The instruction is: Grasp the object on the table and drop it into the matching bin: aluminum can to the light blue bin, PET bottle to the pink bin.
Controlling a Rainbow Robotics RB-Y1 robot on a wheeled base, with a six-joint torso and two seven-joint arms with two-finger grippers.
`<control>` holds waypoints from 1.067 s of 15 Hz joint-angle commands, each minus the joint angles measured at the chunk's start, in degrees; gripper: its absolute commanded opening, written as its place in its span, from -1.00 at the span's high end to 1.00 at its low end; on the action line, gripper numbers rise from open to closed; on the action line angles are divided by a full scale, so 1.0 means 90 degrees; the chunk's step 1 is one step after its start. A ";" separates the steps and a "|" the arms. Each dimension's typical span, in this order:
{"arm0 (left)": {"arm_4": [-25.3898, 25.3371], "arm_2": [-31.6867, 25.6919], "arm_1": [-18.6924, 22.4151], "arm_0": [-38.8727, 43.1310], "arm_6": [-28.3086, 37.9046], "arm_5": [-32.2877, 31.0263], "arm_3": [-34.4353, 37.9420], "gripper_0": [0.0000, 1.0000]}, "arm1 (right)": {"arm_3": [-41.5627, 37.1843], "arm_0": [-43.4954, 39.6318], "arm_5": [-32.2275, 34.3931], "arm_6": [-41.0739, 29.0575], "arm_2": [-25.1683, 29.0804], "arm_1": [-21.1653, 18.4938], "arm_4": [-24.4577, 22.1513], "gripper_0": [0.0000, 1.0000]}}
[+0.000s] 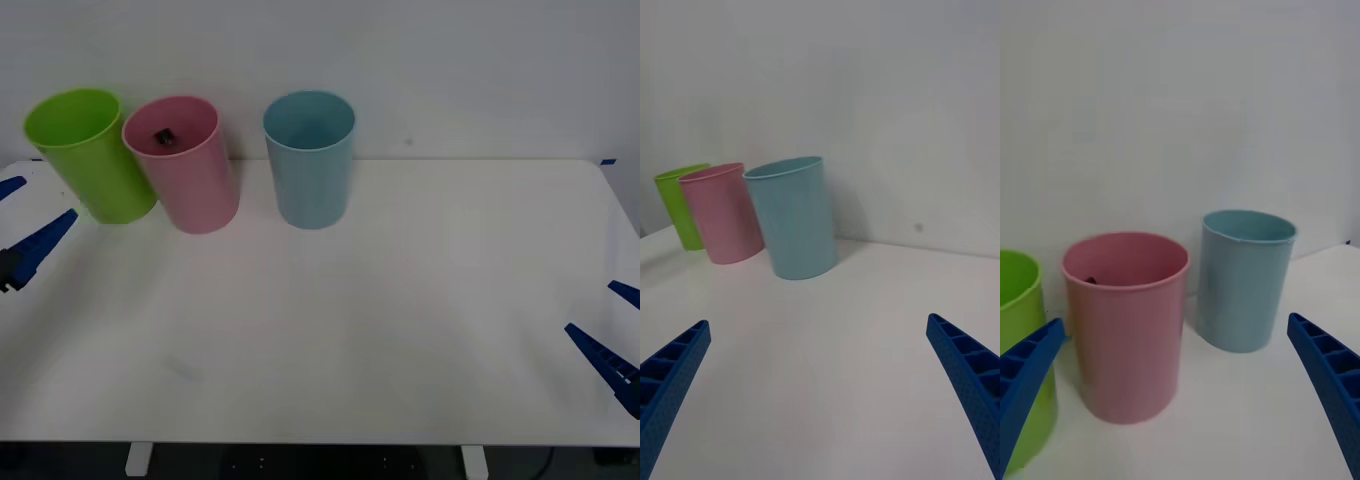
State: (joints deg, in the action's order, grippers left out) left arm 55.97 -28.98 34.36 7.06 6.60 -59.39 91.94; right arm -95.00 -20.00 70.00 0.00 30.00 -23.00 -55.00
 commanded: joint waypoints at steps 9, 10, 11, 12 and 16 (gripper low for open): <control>-0.0388 -0.0481 0.0274 0.1891 -0.1173 -0.0481 -0.0001 -1.00 | 0.0000 0.0000 0.0000 0.0000 0.0000 0.0000 0.0000 -1.00; -0.0457 -0.0471 0.0274 0.1999 -0.1193 -0.0491 -0.0001 -1.00 | 0.0000 0.0000 0.0000 0.0000 0.0000 0.0000 0.0000 -1.00; -0.0515 -0.0461 0.0274 0.2126 -0.1202 -0.0491 -0.0001 -1.00 | 0.0000 0.0000 0.0000 0.0000 0.0000 0.0000 0.0000 -1.00; -0.0613 -0.0461 0.0274 0.2233 -0.1202 -0.0491 -0.0001 -1.00 | 0.0000 0.0000 0.0000 0.0000 0.0000 0.0000 0.0000 -1.00; -0.0701 -0.0344 0.0274 0.2331 -0.1163 -0.0491 -0.0001 -1.00 | 0.0000 0.0000 0.0000 0.0000 0.0000 0.0000 0.0000 -1.00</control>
State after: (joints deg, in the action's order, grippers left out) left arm 49.73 -32.41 36.83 28.10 -4.06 -63.82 91.94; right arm -95.00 -20.00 70.00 0.00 30.00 -23.00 -55.00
